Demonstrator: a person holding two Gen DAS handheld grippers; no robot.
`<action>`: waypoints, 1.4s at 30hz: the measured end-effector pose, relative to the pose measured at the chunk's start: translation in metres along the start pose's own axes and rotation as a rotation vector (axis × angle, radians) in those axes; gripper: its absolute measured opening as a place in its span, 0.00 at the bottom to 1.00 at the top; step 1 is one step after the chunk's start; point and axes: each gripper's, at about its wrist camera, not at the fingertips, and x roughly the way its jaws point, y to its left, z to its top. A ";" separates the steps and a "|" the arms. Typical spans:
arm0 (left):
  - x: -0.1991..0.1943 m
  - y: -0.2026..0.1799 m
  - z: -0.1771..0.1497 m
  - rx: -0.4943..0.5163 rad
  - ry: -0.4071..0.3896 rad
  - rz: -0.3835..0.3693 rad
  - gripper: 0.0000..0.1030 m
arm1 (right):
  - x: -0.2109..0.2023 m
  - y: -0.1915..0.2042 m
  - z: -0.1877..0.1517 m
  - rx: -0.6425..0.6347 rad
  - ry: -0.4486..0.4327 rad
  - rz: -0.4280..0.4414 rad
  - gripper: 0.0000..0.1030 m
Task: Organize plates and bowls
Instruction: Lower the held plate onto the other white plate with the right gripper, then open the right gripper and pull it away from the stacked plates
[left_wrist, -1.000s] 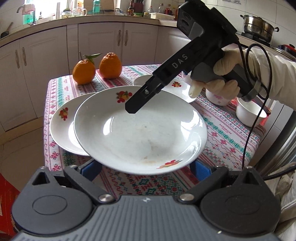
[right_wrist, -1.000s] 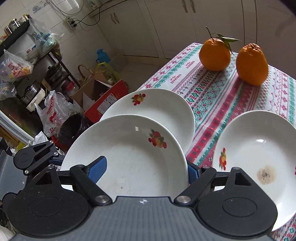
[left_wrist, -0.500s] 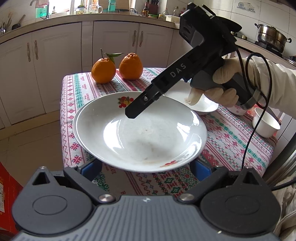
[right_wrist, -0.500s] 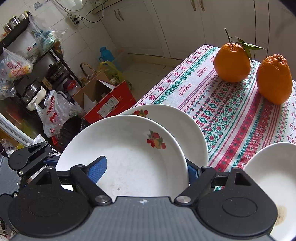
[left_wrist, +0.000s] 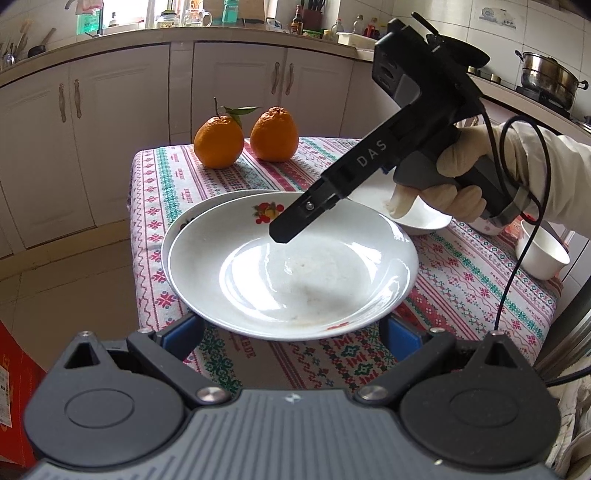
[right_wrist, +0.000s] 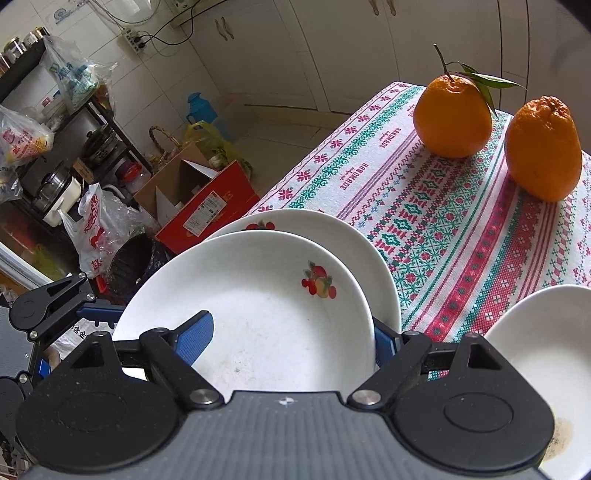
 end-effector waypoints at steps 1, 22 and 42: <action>0.000 0.000 0.000 -0.002 0.000 -0.001 0.97 | -0.001 0.000 0.000 0.002 -0.002 -0.001 0.87; 0.007 0.001 0.002 0.029 -0.014 0.004 0.97 | -0.027 0.002 -0.008 0.014 -0.042 -0.019 0.87; 0.011 0.005 -0.003 0.014 -0.016 0.013 0.97 | -0.034 0.017 -0.031 0.019 -0.060 -0.104 0.87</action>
